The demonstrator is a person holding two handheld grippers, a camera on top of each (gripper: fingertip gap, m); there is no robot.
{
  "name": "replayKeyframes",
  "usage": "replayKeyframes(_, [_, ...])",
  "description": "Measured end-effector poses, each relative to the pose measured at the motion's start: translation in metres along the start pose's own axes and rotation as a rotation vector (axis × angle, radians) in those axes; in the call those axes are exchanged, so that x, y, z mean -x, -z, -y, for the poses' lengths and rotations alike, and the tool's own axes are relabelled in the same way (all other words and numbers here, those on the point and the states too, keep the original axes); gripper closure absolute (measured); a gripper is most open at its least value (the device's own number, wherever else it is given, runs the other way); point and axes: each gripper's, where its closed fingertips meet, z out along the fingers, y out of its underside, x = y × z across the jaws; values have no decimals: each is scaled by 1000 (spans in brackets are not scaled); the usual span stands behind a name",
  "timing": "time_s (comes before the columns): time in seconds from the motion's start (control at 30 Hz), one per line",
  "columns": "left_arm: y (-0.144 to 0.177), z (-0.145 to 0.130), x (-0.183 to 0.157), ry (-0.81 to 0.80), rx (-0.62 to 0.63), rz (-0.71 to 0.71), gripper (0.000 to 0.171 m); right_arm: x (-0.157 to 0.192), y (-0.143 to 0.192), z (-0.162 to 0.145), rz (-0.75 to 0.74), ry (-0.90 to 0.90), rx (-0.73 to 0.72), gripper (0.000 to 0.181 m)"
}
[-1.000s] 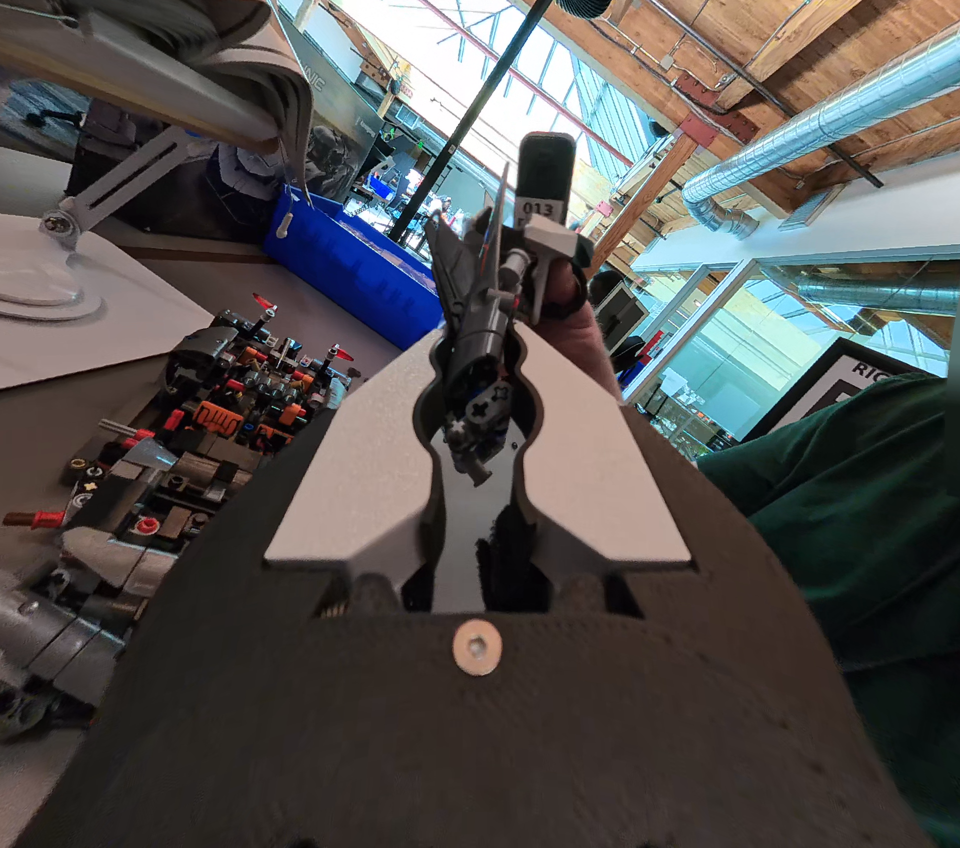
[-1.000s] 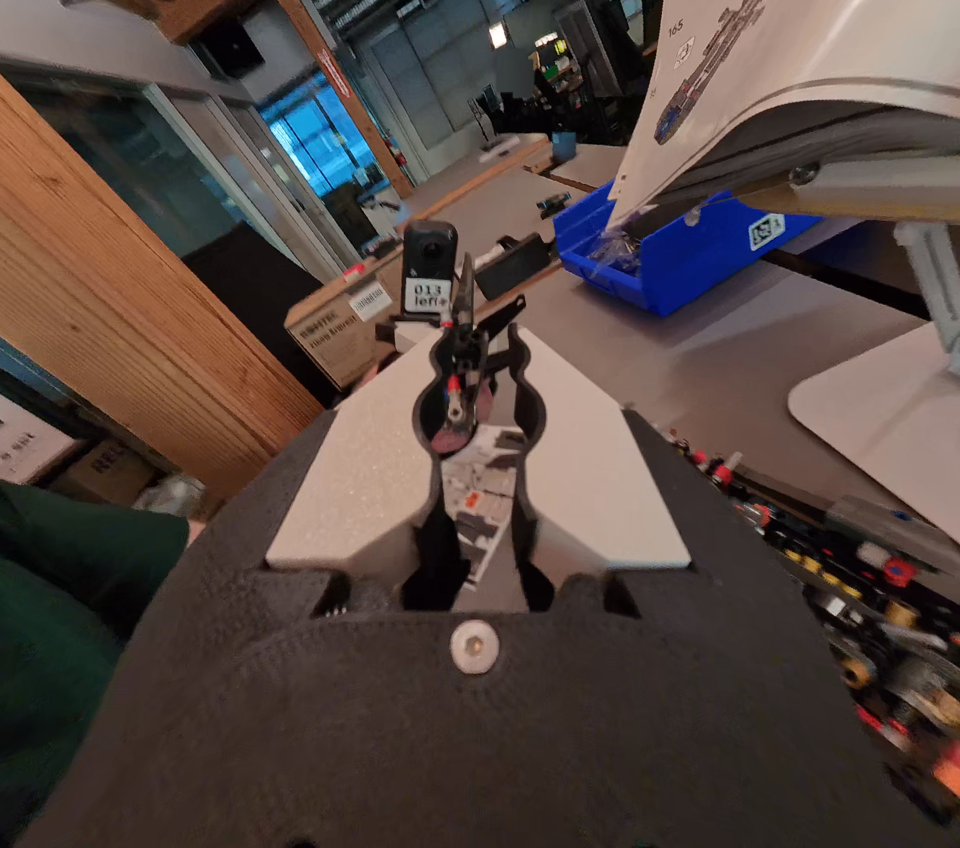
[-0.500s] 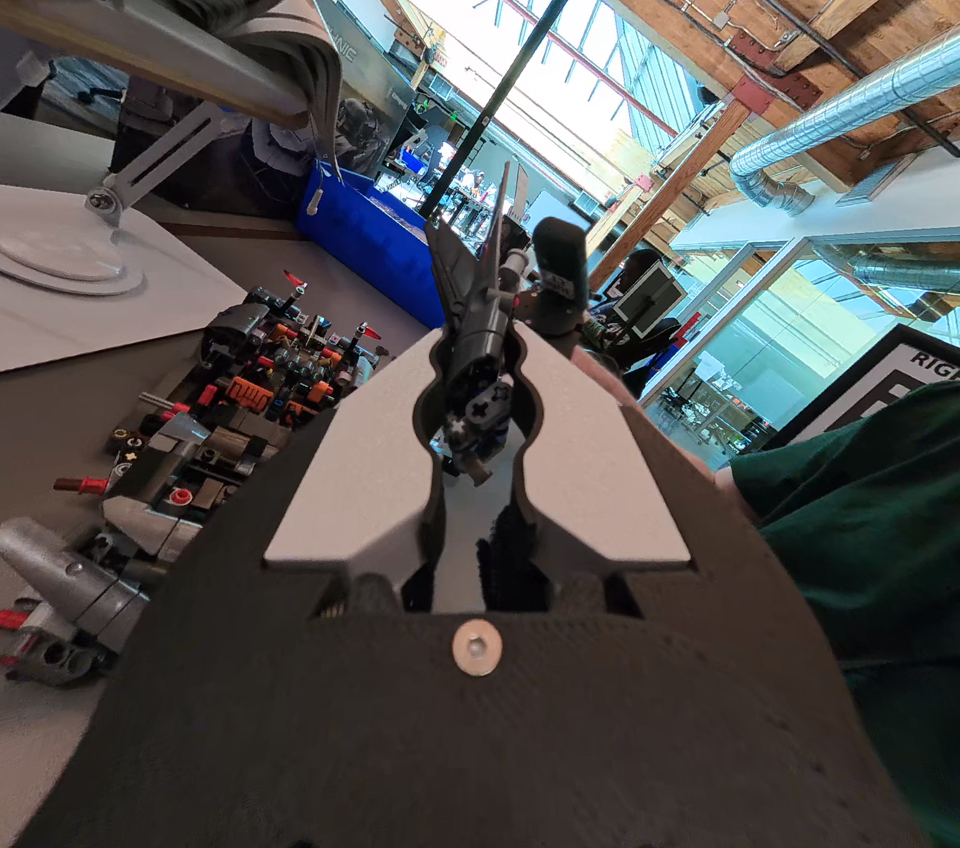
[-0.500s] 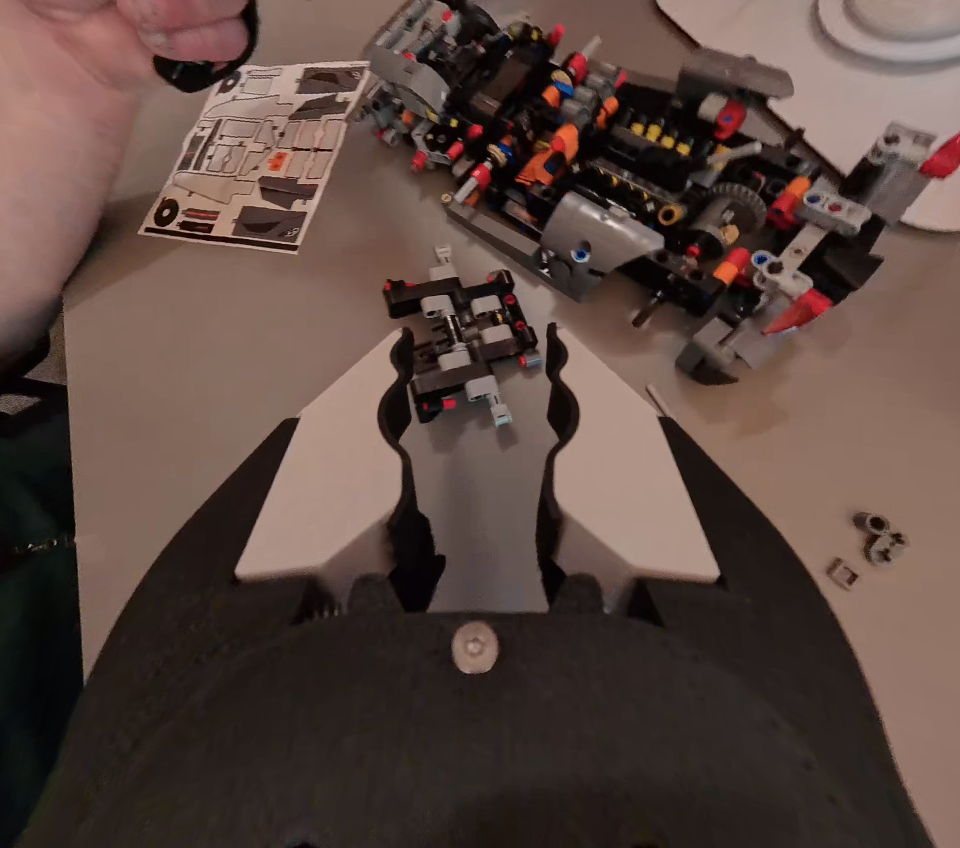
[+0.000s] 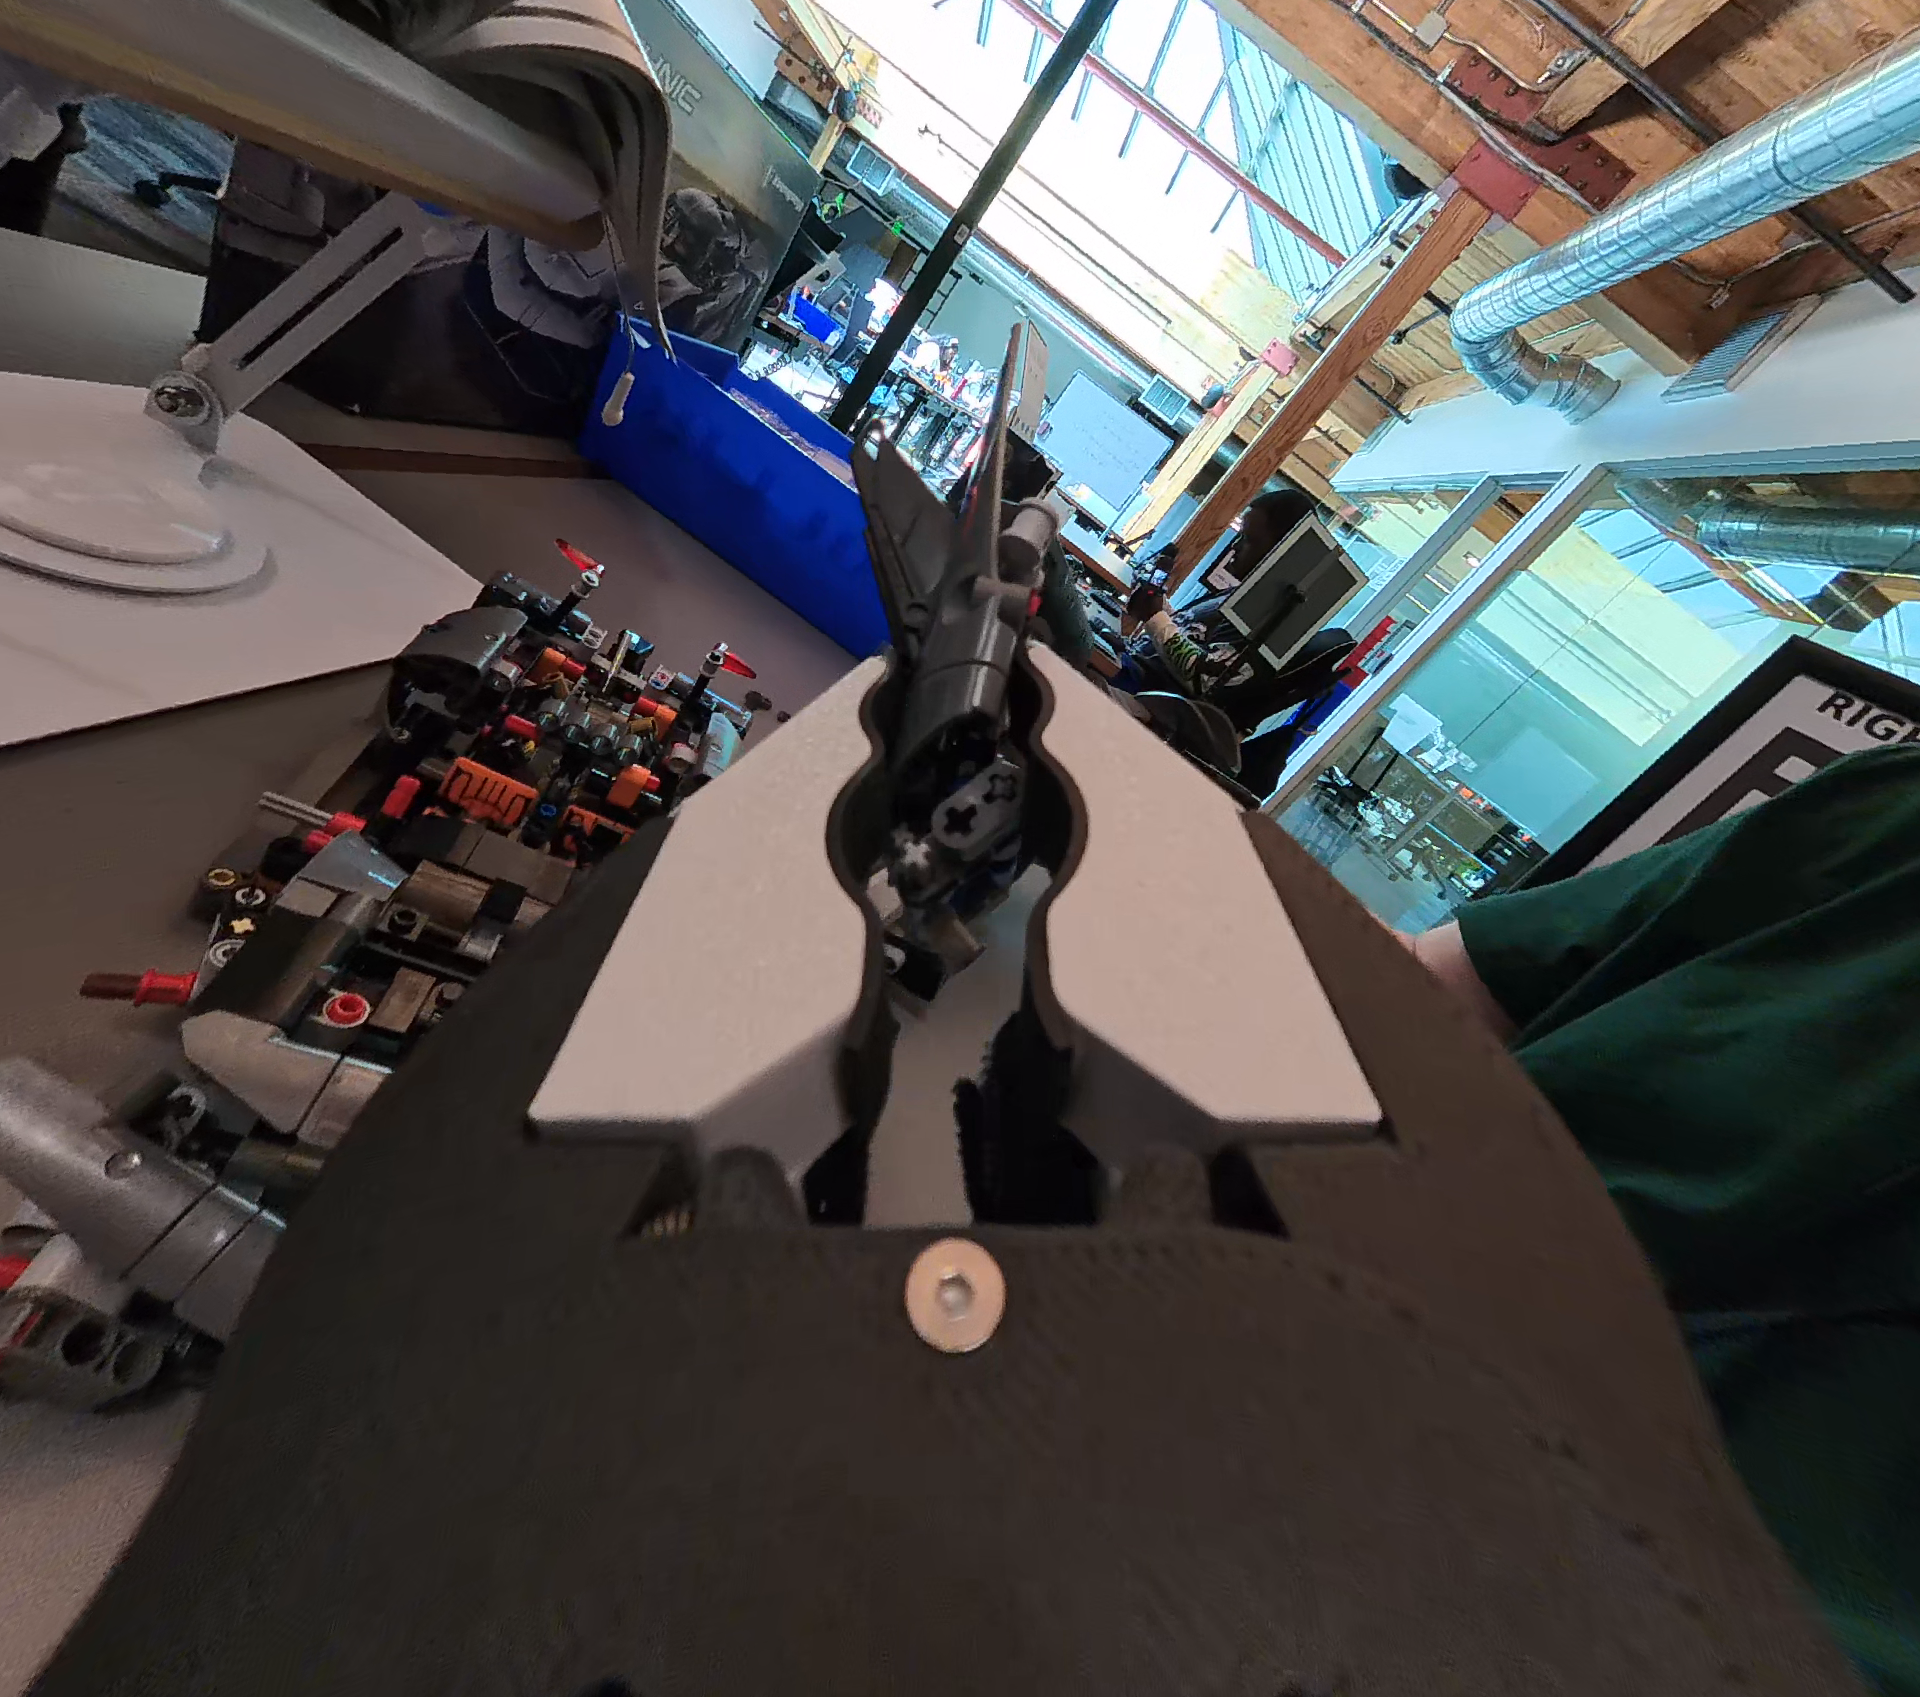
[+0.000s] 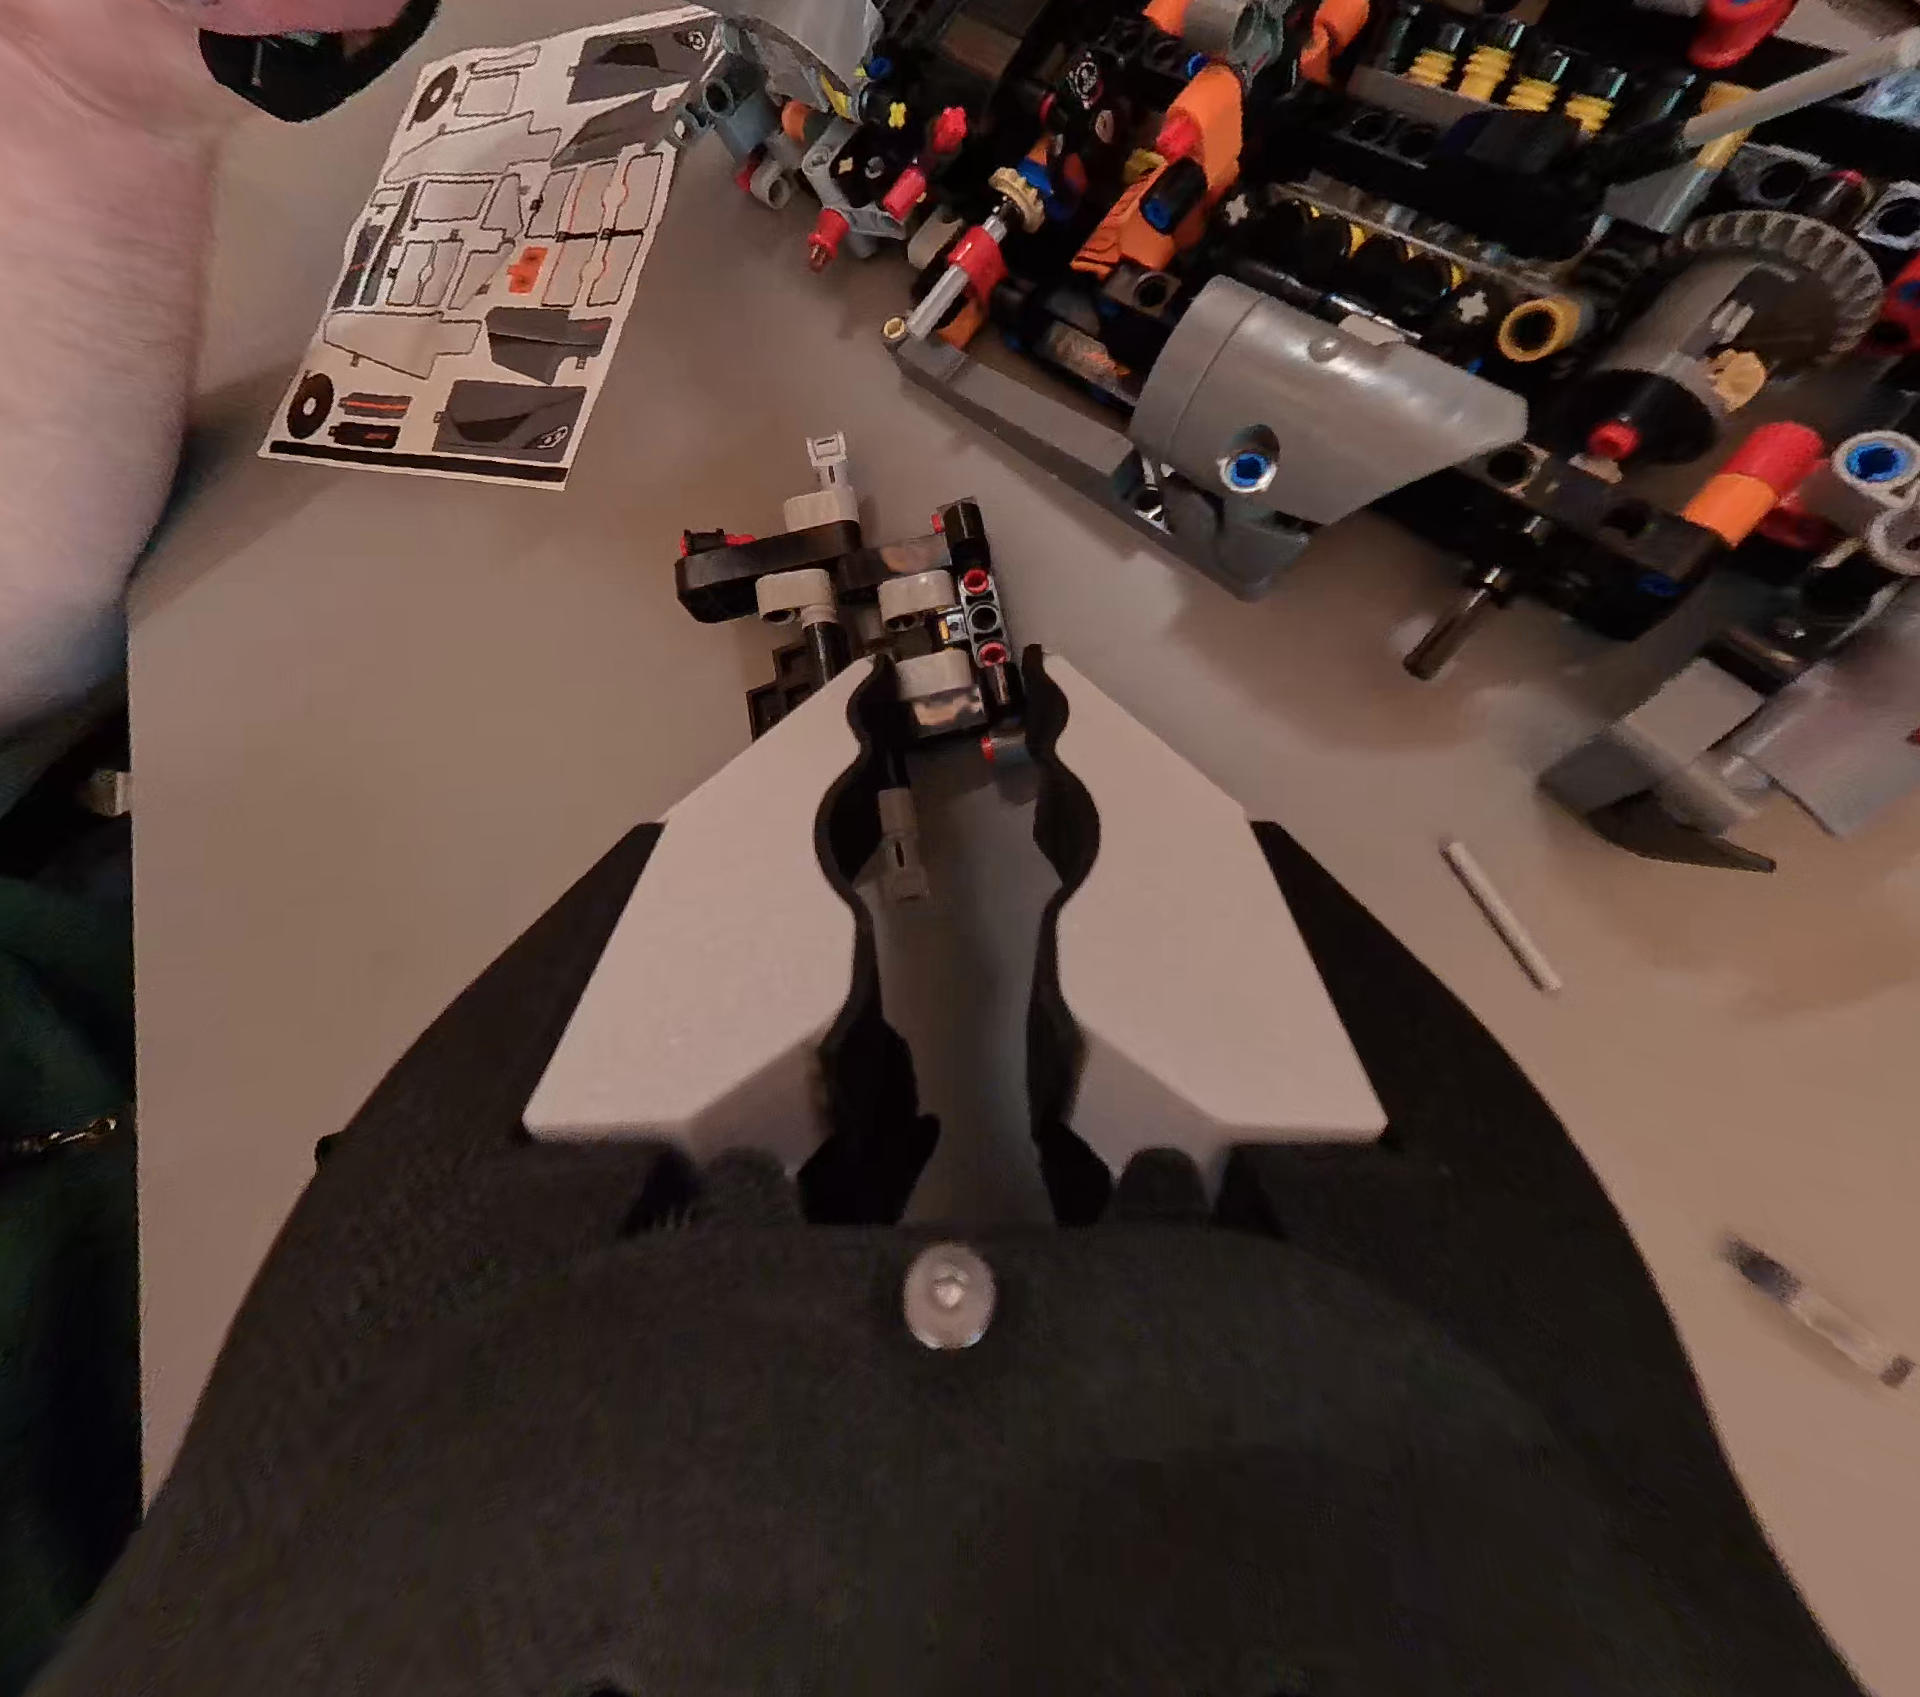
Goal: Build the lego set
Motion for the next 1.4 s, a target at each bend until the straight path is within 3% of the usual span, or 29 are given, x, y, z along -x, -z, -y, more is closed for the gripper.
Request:
replayKeyframes(0.1, [0,0,0,1,2,0,154,9,7,12,34,-1,-74,175])
replayKeyframes(0.27, [-1,-2,2,5,5,7,154,15,19,18,7,48,-86,176])
replayKeyframes(0.37, [-3,-4,2,8,10,3,154,21,32,32,10,47,-167,176])
replayKeyframes(0.5, [-5,-4,3,10,2,7,154,32,73,69,-37,99,-325,176])
replayKeyframes(0.77, [-9,0,3,50,-48,-13,154,40,163,165,-365,297,-641,176])
replayKeyframes(1.0, [-10,3,-6,58,-77,-69,155,24,147,204,-532,408,-622,176])
replayKeyframes(1.4, [-11,6,-11,75,-103,-108,154,35,123,222,-523,480,-646,176])
